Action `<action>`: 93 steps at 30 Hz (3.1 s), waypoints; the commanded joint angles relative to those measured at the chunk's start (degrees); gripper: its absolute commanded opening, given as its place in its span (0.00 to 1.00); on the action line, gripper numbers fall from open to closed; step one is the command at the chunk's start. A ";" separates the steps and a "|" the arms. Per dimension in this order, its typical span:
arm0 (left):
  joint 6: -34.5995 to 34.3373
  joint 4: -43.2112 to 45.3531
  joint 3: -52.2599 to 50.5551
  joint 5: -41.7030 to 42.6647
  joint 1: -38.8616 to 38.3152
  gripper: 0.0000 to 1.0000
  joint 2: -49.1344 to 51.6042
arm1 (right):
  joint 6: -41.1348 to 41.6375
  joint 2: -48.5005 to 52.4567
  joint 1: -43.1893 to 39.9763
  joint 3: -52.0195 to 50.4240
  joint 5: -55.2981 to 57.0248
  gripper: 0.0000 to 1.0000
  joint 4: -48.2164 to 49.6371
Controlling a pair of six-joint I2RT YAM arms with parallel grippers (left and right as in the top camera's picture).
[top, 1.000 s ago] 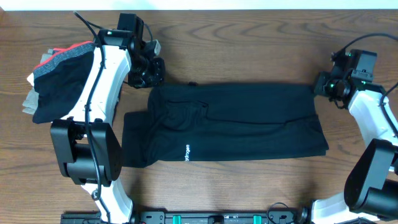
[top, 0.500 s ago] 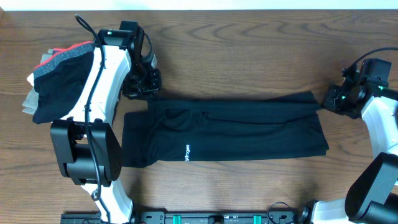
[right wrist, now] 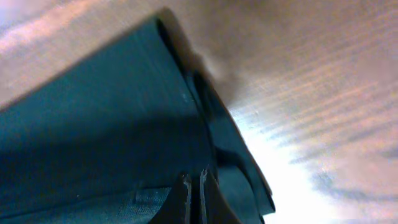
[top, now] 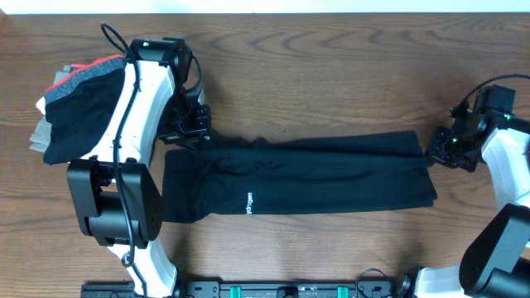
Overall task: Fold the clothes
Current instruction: 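Fold the shirt's far half toward the robot over the near half with both grippers, then press the folded edge down and adjust both ends with both grippers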
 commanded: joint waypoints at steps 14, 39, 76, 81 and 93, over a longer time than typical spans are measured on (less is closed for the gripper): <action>-0.31 -2.43 -10.27 -1.16 0.07 0.06 -0.46 | 1.11 -1.09 -0.42 0.09 4.26 0.01 -2.64; -0.28 -2.58 -15.78 -1.16 0.07 0.50 -0.46 | 1.11 -1.09 -0.44 -0.02 6.05 0.19 -5.97; -0.33 22.53 -24.46 6.38 -7.43 0.36 -0.33 | -1.55 -1.03 2.14 -12.04 -1.81 0.17 6.03; -0.33 27.61 -31.01 6.38 -7.43 0.36 -0.33 | -0.57 -1.03 2.14 -12.13 -1.05 0.26 8.02; -0.52 30.14 -35.91 6.40 -7.37 0.36 -0.33 | -0.13 -1.11 0.63 -11.69 -0.63 0.36 8.85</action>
